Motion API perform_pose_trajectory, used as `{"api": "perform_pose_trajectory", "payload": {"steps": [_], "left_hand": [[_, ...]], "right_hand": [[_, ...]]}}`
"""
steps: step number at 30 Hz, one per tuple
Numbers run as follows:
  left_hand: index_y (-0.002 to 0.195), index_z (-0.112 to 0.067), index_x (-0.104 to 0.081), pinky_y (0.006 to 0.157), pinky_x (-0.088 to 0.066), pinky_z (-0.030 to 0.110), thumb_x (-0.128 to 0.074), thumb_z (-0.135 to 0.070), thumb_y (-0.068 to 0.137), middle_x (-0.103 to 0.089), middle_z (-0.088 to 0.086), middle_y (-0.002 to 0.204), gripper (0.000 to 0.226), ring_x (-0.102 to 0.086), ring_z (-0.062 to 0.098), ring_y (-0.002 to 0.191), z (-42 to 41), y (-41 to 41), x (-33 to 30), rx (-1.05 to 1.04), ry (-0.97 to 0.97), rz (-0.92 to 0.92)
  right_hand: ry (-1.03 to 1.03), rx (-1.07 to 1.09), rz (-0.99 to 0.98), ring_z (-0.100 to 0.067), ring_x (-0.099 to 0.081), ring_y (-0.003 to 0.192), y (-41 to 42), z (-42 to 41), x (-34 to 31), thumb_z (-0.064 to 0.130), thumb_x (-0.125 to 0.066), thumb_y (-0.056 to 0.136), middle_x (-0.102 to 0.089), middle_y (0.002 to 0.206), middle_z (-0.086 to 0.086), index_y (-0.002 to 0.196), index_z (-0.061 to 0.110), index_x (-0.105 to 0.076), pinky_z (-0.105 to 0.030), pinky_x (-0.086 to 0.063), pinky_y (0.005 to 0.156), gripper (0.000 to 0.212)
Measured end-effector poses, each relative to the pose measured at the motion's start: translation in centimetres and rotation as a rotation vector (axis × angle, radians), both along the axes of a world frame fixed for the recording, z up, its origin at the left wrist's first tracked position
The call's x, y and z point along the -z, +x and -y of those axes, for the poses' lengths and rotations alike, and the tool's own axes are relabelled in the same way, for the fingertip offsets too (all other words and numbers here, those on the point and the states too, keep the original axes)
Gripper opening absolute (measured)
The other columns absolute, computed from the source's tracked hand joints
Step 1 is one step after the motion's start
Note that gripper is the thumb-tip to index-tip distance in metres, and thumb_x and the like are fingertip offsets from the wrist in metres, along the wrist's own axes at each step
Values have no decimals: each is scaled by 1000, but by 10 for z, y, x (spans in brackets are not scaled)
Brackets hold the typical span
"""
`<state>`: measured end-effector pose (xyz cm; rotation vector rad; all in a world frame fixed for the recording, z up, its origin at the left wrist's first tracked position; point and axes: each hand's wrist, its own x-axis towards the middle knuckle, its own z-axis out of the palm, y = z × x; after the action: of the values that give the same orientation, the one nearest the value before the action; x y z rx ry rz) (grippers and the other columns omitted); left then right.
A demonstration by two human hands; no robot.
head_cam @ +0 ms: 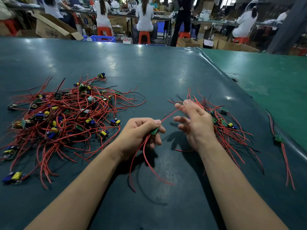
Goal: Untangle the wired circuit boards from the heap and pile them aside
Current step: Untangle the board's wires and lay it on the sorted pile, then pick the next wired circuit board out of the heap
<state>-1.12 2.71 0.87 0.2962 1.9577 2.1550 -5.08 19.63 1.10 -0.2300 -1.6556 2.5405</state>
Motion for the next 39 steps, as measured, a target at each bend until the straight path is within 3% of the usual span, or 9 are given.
{"api": "perform_pose_trajectory", "payload": {"steps": [3,6,9,14,18,24,29,33,39], "left_hand": [[73,-11,-70,39,-38,15,-53,-22,96,-63,8,55,30,-48,12,36,-4,-1,1,-72,50,-10],[75,-9,-69,41,-37,17,-52,-20,98,-63,8,55,31,-48,13,39,-5,0,1,-61,-27,-15],[69,-13,-70,43,-38,17,-54,-19,98,-61,8,53,34,-47,12,39,-3,1,1,-38,-77,-12],[60,-15,-69,42,-33,19,-58,-29,83,-55,7,45,29,-43,14,38,1,3,-2,36,-68,-4],[64,-17,-73,40,-34,16,-62,-28,86,-61,6,51,27,-45,11,37,3,-2,-3,-99,131,27],[81,-15,-65,54,-45,23,-54,-20,97,-76,10,89,21,-57,12,60,1,-11,0,-345,279,-14],[83,-13,-76,59,-51,19,-68,-27,74,-76,6,98,19,-69,10,80,2,-11,6,-261,244,-9],[96,-16,-76,72,-49,31,-63,-43,79,-75,7,104,34,-67,15,84,2,-15,8,-271,173,-23],[89,-8,-68,58,-42,16,-51,-11,99,-68,2,77,20,-59,1,64,17,-22,6,-861,122,-360]], "right_hand": [[174,-273,124,-10,-56,44,8,5,0,54,-61,83,-70,79,-3,103,10,-65,-16,-34,33,48],[237,-446,46,-4,-38,36,19,12,5,35,-67,87,-55,54,3,93,9,-75,-12,-23,36,28],[195,-312,8,-5,-23,33,15,10,4,20,-66,91,-33,47,4,79,11,-76,-11,-17,35,18],[63,88,-21,-4,-29,34,0,-5,1,11,-62,94,-45,58,-3,74,8,-70,-14,-21,33,22],[57,179,-70,-6,-36,34,1,-4,3,27,-56,100,-50,51,5,84,11,-68,-14,-26,34,26],[342,-341,5,-5,-36,40,17,18,5,58,-64,75,-49,54,4,72,15,-69,-14,-25,37,43],[361,-447,-125,-1,-44,44,26,28,6,36,-71,79,-57,57,8,74,21,-75,-11,-33,42,16],[336,-393,-84,-5,-45,41,27,25,3,15,-70,88,-62,58,4,77,16,-73,-14,-31,37,12],[76,-13,-243,-14,-62,50,21,12,-13,2,-64,91,-73,76,-8,97,6,-64,-18,-39,37,7]]}}
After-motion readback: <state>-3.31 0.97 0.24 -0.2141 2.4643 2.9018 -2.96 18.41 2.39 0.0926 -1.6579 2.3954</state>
